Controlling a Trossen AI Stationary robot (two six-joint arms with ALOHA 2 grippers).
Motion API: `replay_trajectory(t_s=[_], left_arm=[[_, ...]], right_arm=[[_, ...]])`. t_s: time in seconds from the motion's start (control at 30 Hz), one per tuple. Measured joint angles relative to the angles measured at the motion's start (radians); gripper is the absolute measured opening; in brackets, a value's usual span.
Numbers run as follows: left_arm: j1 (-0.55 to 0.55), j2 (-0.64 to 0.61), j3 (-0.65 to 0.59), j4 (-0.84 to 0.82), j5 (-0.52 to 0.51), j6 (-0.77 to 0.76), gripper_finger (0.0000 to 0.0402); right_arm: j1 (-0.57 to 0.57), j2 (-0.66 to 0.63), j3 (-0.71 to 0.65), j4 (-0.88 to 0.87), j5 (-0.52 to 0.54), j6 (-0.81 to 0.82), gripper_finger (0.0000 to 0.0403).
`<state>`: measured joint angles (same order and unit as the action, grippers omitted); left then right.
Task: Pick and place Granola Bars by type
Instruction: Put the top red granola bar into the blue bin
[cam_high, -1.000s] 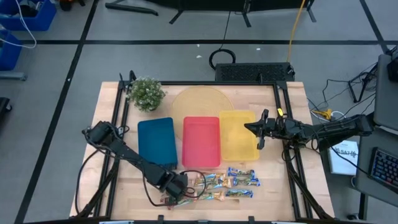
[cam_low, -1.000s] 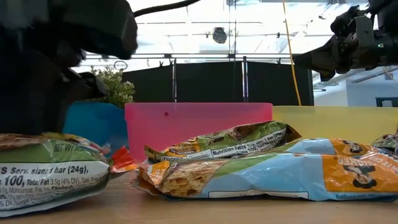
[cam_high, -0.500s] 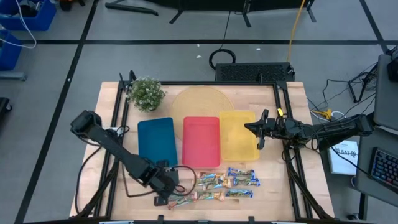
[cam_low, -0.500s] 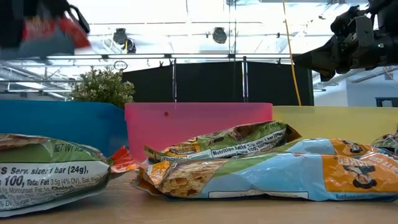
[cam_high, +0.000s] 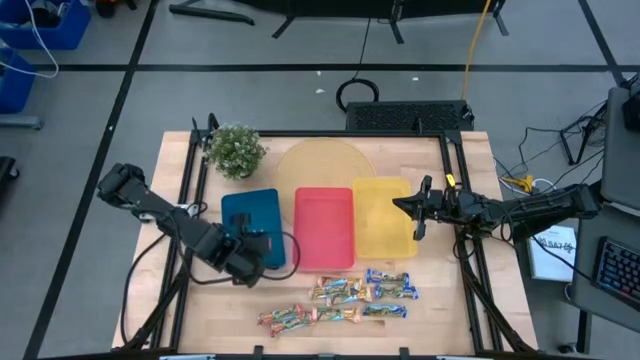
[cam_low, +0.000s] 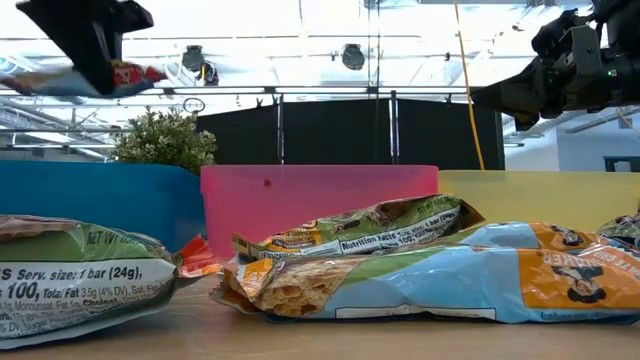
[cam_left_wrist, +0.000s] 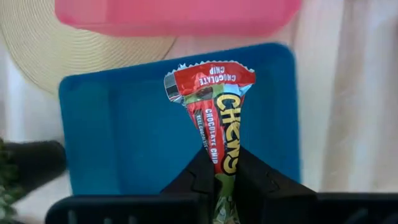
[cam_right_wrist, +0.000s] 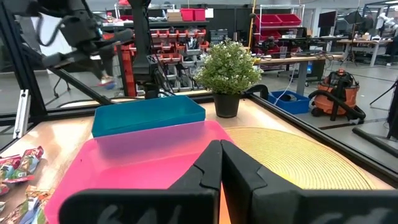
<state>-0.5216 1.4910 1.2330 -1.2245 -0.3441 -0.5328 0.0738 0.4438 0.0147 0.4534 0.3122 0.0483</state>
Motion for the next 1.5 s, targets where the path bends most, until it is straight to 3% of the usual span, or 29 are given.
replay_trajectory(t_s=[0.17,0.37,0.73,0.93,1.17,1.27,1.5], left_arm=[[0.095,0.000,-0.085,0.059,0.079,0.192,0.0034],[0.189,-0.011,-0.224,0.248,0.192,0.278,0.0033],[0.270,-0.011,-0.441,0.498,0.258,0.273,0.0026],[0.271,-0.011,-0.478,0.551,0.285,0.268,0.0049],[0.271,-0.011,-0.492,0.586,0.291,0.227,0.0026],[0.272,-0.011,-0.492,0.590,0.298,0.199,0.0053],[0.272,-0.011,-0.490,0.534,0.311,0.159,0.0184]], right_arm=[[0.000,0.000,0.000,0.000,0.000,0.000,0.0000],[0.000,0.001,0.000,0.000,0.000,0.000,0.0000],[0.000,0.003,0.000,-0.001,0.000,0.000,0.0000],[0.000,0.004,0.000,-0.001,0.000,0.015,0.0000],[0.000,0.005,0.000,-0.001,0.000,0.015,0.0000],[0.000,0.005,0.000,-0.001,0.000,0.015,0.0000],[0.000,0.005,0.000,-0.002,0.000,0.015,0.0000]])
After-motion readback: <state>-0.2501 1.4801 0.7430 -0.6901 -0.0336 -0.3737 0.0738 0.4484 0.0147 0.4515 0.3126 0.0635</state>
